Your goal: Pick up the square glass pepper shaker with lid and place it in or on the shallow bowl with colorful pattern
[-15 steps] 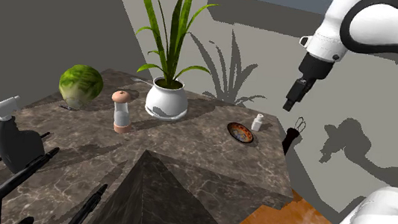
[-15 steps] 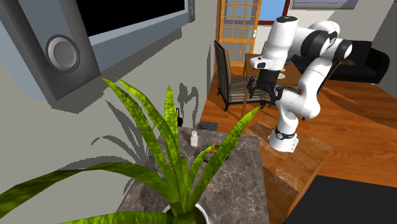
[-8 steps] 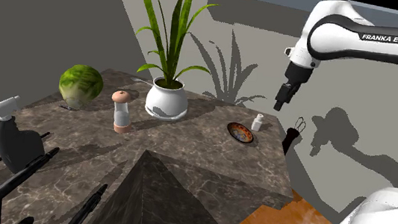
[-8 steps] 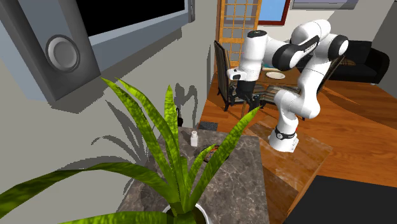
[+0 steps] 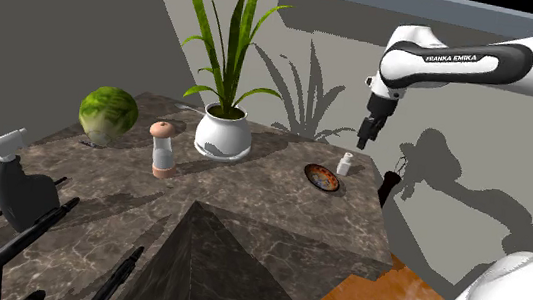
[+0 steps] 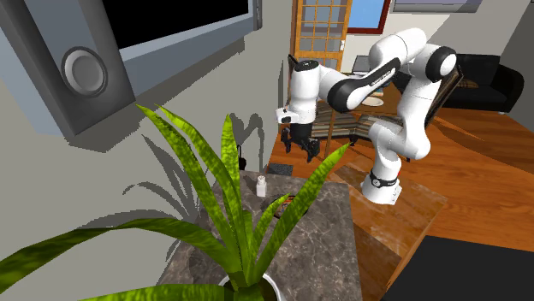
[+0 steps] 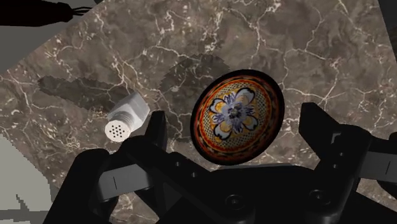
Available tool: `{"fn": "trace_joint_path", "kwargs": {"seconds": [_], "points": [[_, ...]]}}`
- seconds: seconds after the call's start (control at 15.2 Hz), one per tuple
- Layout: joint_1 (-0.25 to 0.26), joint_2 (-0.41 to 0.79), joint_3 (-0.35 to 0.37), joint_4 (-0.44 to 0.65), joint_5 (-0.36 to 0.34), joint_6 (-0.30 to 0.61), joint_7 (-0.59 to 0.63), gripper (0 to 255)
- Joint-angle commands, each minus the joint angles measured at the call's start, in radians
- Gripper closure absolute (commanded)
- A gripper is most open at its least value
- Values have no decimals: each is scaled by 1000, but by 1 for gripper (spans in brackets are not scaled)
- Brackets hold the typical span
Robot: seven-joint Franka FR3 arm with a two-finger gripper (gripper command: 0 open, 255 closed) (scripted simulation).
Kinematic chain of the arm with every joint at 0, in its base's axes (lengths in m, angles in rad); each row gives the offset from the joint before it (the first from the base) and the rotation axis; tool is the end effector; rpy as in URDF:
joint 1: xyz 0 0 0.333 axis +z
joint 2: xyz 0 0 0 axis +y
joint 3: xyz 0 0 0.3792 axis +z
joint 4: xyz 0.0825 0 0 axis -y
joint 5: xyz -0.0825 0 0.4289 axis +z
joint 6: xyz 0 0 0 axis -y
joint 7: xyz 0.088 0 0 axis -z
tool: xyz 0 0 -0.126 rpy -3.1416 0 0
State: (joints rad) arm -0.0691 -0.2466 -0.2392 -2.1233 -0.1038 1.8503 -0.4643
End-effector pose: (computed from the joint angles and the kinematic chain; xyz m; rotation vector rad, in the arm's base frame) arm 0.4781 -0.1716 0.5382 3.0997 0.3019 -0.0707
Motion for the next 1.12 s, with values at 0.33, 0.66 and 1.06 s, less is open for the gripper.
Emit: {"fn": "trace_joint_path", "kwargs": {"seconds": [0.33, 0.66, 1.06], "points": [[-30, 275, -62, 165, 47, 60, -122, 0], [-71, 480, -81, 322, 96, 67, -204, 0], [-91, 560, -81, 342, 115, 114, -231, 0]]}}
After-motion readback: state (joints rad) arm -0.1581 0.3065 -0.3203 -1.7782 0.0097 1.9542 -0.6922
